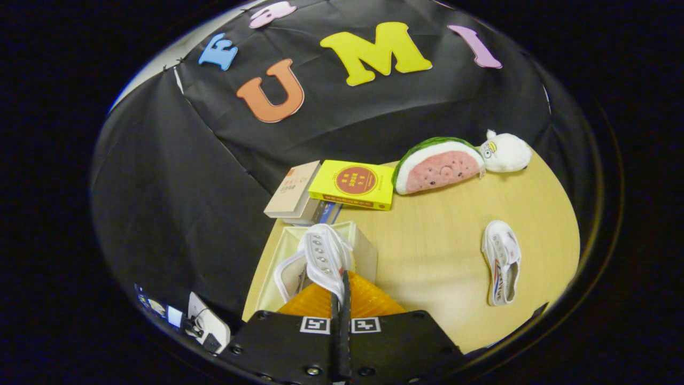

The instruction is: Open the storage box then place both shoes into the box .Put the left shoe in first, then the right shoe, with the right side of both shoes facing outward in a uniform manner.

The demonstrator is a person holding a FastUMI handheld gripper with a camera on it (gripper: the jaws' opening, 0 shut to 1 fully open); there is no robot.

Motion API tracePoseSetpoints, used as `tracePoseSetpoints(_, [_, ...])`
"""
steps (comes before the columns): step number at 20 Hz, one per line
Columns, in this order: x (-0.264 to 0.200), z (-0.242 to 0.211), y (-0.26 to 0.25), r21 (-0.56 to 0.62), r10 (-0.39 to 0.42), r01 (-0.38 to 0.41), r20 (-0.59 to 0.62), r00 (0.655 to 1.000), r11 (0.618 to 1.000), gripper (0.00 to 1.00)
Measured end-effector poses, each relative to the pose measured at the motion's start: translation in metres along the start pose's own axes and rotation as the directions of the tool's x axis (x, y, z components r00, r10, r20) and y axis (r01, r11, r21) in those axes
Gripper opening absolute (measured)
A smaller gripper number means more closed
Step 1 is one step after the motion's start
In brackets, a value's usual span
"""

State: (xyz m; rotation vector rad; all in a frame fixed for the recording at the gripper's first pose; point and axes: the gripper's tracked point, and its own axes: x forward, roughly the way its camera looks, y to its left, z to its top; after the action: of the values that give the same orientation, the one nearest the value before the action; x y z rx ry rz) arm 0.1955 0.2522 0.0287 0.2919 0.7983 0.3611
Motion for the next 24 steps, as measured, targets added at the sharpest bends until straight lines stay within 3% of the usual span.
tracePoseSetpoints(8, [0.072, -0.029, 0.054, 0.186, -0.063, 0.06, 0.015, 0.998, 0.981, 0.0])
tracePoseSetpoints(11, [0.104, -0.043, 0.058, 0.266, -0.141, 0.126, 0.038, 0.989, 0.956, 0.0])
tracePoseSetpoints(15, [0.14, -0.065, 0.072, 0.354, -0.186, 0.16, 0.043, 0.982, 0.922, 0.0])
tracePoseSetpoints(21, [0.162, -0.081, 0.086, 0.204, -0.243, 0.224, 0.075, 0.967, 0.953, 0.02])
tracePoseSetpoints(24, [0.18, -0.106, 0.092, 0.126, -0.182, 0.183, -0.018, 0.983, 0.975, 0.17])
